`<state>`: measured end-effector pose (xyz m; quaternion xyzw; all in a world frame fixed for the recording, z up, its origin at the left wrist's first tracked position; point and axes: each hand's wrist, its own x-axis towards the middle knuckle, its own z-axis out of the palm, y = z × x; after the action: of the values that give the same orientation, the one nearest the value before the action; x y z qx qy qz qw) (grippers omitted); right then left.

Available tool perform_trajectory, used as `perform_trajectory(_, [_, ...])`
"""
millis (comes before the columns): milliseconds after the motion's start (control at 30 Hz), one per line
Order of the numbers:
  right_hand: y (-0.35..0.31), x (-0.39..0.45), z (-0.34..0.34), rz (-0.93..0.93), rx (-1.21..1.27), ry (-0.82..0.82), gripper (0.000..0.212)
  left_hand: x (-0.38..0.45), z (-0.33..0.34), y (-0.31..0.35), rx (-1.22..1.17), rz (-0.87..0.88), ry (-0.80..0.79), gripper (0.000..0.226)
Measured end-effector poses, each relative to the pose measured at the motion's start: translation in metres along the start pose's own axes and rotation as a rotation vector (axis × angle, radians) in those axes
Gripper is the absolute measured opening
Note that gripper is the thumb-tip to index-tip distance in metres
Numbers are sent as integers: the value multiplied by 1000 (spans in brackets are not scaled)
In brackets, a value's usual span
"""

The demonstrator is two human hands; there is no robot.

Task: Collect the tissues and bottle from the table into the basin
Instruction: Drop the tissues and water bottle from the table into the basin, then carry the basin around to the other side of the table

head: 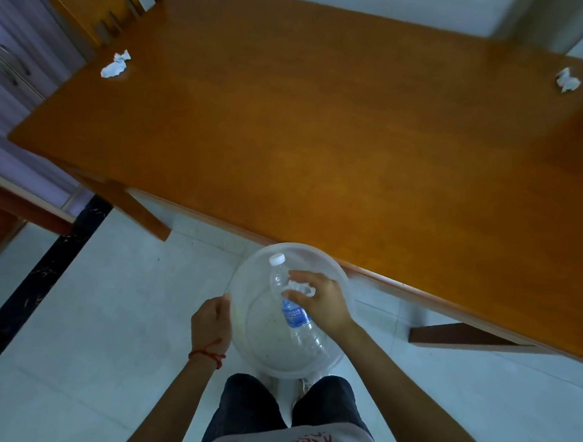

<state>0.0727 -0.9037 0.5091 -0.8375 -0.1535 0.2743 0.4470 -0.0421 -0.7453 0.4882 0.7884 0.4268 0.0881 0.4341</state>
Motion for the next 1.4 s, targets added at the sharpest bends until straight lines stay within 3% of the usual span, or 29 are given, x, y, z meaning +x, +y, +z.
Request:
perform_trajectory(133, [10, -17, -4, -38, -160, -9, 48, -3, -1, -1, -21, 19, -36, 40])
perform_trajectory(300, [35, -49, -19, 11, -266, 342, 41, -7, -2, -1, -30, 95, -115, 44])
perform_trajectory(533, [53, -105, -11, 439, 46, 536, 42, -1, -3, 7, 48, 219, -290, 46])
perform_trajectory(700, [43, -140, 16, 528, 201, 714, 30, 4, -7, 12, 93, 337, -419, 45])
perform_trajectory(933, [38, -197, 61, 680, 354, 979, 32, -1, -1, 12, 141, 396, -635, 41])
perform_trajectory(1400, [64, -368, 124, 885, 627, 1547, 23, -148, 53, 27, 286, 641, -1137, 41])
